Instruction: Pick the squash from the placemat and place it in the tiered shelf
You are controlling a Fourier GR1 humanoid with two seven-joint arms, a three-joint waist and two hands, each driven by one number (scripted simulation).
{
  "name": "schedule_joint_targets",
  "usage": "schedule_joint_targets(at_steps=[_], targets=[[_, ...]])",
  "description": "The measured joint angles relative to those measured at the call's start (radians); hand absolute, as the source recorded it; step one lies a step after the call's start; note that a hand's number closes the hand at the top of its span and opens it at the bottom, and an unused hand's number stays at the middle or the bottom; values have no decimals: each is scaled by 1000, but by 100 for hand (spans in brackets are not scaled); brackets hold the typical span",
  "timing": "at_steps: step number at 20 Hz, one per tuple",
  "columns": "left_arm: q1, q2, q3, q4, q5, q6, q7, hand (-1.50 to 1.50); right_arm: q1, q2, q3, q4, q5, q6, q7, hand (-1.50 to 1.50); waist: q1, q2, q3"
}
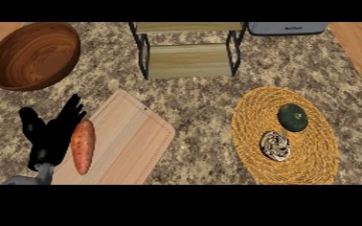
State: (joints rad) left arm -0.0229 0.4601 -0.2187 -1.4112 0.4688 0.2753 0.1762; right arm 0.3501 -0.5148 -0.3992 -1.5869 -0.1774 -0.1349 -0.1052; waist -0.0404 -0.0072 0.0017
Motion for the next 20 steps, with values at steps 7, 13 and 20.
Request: schedule_joint_targets(at_steps=[7, 13, 20], targets=[[-21, -27, -2, 30, -17, -30, -15, 0, 134, -64, 12, -323, -19, 79, 255, -150, 20, 0, 0], [-43, -37, -2, 39, -33, -41, -4, 0, 75, -146, 71, -493, 59, 29, 615, -150, 42, 4, 1], [-70, -43, 4, 56, -48, -64, 21, 0, -119, -205, 210, -506, 251, -52, 983, -150, 61, 7, 1]])
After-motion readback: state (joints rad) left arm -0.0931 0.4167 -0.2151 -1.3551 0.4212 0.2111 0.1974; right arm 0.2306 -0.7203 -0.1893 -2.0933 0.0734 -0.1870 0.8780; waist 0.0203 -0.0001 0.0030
